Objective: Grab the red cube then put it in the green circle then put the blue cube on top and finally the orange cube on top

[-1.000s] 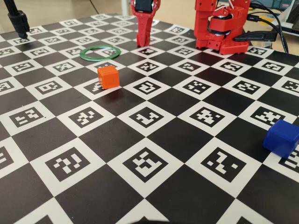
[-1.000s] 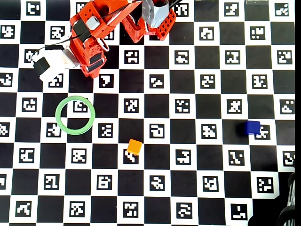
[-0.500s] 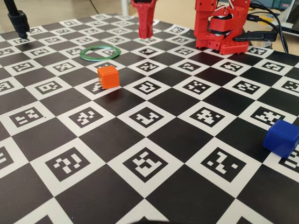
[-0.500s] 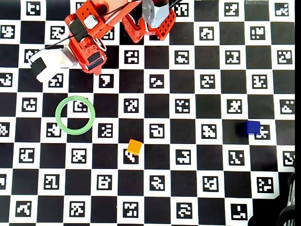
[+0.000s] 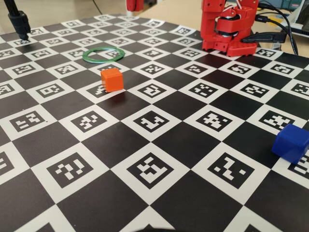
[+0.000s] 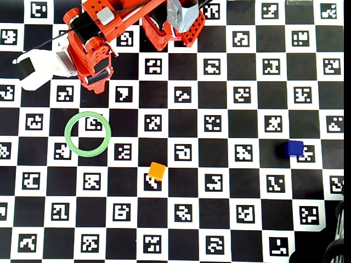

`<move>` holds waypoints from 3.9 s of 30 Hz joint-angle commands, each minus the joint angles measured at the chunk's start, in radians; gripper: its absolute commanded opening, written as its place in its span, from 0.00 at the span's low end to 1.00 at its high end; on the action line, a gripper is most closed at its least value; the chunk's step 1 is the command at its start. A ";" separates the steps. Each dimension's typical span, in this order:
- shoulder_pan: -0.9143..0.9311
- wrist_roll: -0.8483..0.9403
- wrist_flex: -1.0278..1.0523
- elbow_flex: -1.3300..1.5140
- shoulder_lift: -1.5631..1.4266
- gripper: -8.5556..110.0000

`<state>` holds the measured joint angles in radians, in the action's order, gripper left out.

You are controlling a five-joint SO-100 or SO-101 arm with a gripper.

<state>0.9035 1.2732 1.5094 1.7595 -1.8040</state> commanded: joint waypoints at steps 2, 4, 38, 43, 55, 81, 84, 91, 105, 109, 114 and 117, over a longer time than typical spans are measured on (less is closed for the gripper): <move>-0.051 -0.133 0.080 -0.236 0.046 0.05; -0.067 -0.181 0.101 -0.288 0.072 0.05; -0.207 -0.592 0.067 -0.555 0.413 0.05; -0.193 -0.575 -0.005 -0.486 0.420 0.05; -0.176 -0.538 -0.172 -0.334 0.443 0.05; -0.158 -0.488 -0.442 -0.147 0.512 0.05; -0.158 -0.489 -0.460 -0.137 0.514 0.05; -0.158 -0.488 -0.492 -0.126 0.525 0.05; -0.163 -0.486 -0.485 -0.135 0.537 0.05; -0.163 -0.486 -0.485 -0.135 0.538 0.05; -0.164 -0.486 -0.482 -0.137 0.541 0.05; -0.164 -0.486 -0.482 -0.137 0.541 0.05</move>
<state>0.7363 0.7777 1.0278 1.6429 -1.2303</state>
